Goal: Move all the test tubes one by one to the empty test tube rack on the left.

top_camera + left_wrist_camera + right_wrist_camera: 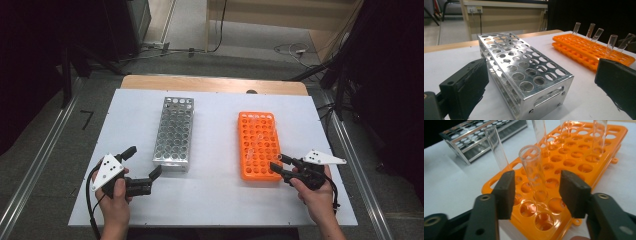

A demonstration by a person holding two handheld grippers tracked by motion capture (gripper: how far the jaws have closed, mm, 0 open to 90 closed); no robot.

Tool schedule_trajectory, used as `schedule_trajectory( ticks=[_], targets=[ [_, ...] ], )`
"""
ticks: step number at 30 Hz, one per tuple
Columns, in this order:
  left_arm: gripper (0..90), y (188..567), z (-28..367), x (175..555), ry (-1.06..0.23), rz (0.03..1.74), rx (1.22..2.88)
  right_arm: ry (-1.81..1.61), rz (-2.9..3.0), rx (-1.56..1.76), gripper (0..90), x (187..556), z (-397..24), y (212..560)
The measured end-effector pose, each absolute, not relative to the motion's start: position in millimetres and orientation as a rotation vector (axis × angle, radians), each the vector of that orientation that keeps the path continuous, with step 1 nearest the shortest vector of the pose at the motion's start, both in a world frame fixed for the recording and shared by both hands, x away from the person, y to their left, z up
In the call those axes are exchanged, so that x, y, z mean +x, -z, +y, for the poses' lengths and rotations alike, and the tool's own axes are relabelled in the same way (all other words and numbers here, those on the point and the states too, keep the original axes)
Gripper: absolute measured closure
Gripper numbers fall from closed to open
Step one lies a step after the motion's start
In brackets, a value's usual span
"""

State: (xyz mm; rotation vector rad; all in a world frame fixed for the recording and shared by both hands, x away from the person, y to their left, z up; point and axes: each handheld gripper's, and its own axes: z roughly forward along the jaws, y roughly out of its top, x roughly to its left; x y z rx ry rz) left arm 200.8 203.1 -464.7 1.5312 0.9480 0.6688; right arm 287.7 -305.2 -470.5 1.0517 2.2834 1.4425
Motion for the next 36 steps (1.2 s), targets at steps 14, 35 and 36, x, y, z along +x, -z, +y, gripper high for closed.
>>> schedule_trajectory(
  ticks=[14, 35, 36],
  targets=[
    [0.0, 465.4, 196.1, 200.9, -0.648, 0.932, 1.548, -1.377, 2.259, 1.066, 69.8, 291.2, -296.9, 483.0],
    [0.0, 463.5, 185.1, 200.0, -0.612, 0.895, 1.577, -1.389, 2.19, 1.03, 74.2, 285.9, -292.2, 476.5],
    [0.0, 463.2, 184.5, 199.7, -0.614, 0.897, 1.575, -1.39, 2.185, 1.032, 74.1, 284.8, -292.6, 474.0]
  ],
)
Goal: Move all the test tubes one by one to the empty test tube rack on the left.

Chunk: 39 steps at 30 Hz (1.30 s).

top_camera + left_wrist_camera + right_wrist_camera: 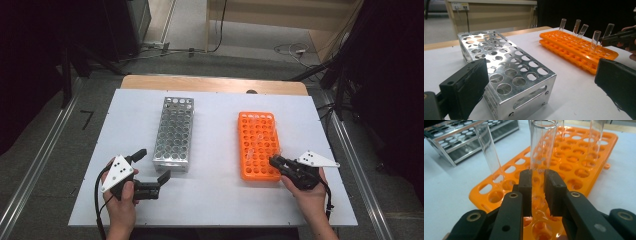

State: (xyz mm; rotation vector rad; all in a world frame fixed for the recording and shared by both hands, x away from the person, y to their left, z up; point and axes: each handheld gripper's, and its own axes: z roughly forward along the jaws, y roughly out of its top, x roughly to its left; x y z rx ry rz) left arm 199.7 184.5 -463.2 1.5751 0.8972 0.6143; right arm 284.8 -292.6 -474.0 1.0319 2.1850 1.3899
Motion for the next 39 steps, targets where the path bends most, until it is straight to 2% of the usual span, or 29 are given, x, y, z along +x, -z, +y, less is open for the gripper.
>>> schedule_trajectory(
  ticks=[11, 26, 32, 36, 39],
  targets=[
    [0.0, 455.2, 171.6, 197.6, -0.607, 0.857, 1.619, -1.44, 2.153, 0.968, 74.2, 267.9, -290.7, 445.1],
    [0.4, 443.7, 129.3, 193.5, -0.541, 0.866, 1.67, -1.489, 2.295, 0.798, 74.2, 244.6, -244.9, 437.0],
    [12.6, 440.2, 110.3, 192.1, -0.471, 0.89, 1.679, -1.477, 2.358, 0.747, 74.2, 237.9, -223.4, 443.0],
    [18.5, 439.4, 99.3, 189.6, -0.437, 0.862, 1.697, -1.466, 2.4, 0.696, 74.2, 232.7, -208.0, 446.7],
    [26.1, 439.2, 91.6, 188.3, -0.4, 0.833, 1.716, -1.459, 2.424, 0.67, 74.2, 229.1, -197.1, 449.7]
  ],
)
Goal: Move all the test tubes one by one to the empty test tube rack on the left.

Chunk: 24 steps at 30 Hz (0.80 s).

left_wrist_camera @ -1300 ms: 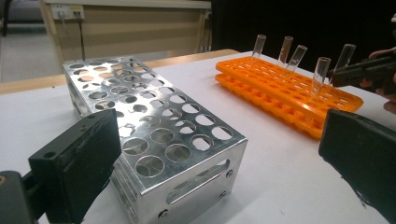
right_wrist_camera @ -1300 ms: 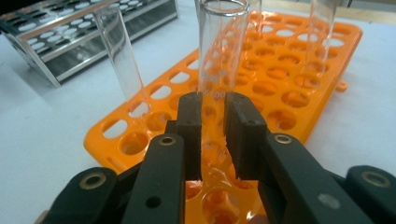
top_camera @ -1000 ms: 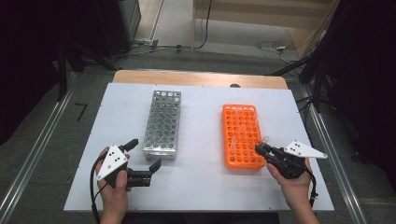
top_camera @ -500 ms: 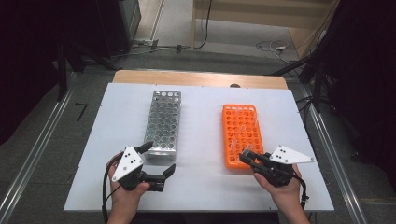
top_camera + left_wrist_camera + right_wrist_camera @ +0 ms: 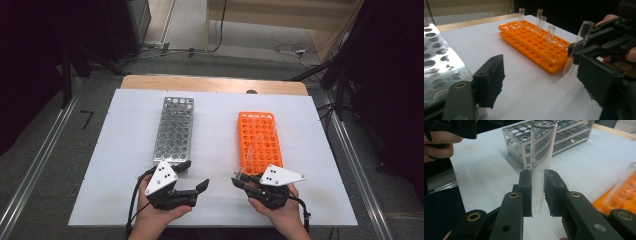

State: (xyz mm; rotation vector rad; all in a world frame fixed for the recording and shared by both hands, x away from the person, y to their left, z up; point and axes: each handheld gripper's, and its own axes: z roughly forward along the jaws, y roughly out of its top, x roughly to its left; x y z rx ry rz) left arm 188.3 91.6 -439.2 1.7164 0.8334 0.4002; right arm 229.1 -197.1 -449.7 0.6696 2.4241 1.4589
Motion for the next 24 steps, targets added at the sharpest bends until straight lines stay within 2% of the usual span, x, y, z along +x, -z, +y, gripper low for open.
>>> schedule_trajectory(
  ticks=[3, 12, 24],
  targets=[
    [33.8, 439.6, 83.6, 186.7, -0.372, 0.806, 1.737, -1.45, 2.446, 0.644, 74.2, 225.6, -187.2, 452.4],
    [48.9, 438.7, 70.7, 182.5, -0.31, 0.725, 1.736, -1.417, 2.505, 0.563, 74.2, 215.0, -163.8, 459.1],
    [64.3, 443.0, 58.5, 181.2, -0.296, 0.708, 1.789, -1.412, 2.521, 0.515, 74.2, 206.2, -152.6, 460.0]
  ],
)
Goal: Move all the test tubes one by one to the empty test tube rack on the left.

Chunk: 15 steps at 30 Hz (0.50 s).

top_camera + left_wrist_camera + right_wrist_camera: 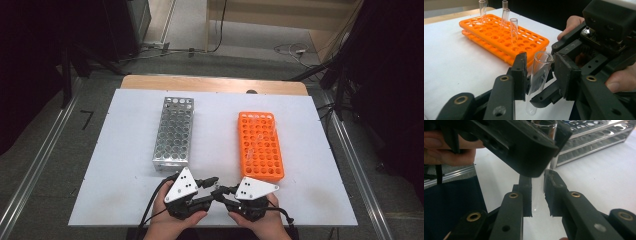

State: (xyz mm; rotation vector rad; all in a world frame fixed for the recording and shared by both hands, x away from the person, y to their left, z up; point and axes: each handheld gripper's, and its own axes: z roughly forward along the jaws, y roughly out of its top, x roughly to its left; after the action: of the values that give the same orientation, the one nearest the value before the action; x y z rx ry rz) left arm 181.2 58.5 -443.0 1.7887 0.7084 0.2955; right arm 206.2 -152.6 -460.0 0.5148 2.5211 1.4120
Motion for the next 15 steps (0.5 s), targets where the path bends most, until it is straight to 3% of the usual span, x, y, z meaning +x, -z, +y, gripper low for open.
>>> schedule_trajectory(
  ticks=[5, 15],
  targets=[
    [72.3, 442.7, 59.3, 181.9, -0.291, 0.721, 1.783, -1.408, 2.528, 0.48, 74.2, 204.5, -148.8, 461.1],
    [75.6, 439.4, 60.3, 183.4, -0.3, 0.743, 1.785, -1.466, 2.514, 0.51, 74.1, 205.8, -150.6, 462.8]
  ],
)
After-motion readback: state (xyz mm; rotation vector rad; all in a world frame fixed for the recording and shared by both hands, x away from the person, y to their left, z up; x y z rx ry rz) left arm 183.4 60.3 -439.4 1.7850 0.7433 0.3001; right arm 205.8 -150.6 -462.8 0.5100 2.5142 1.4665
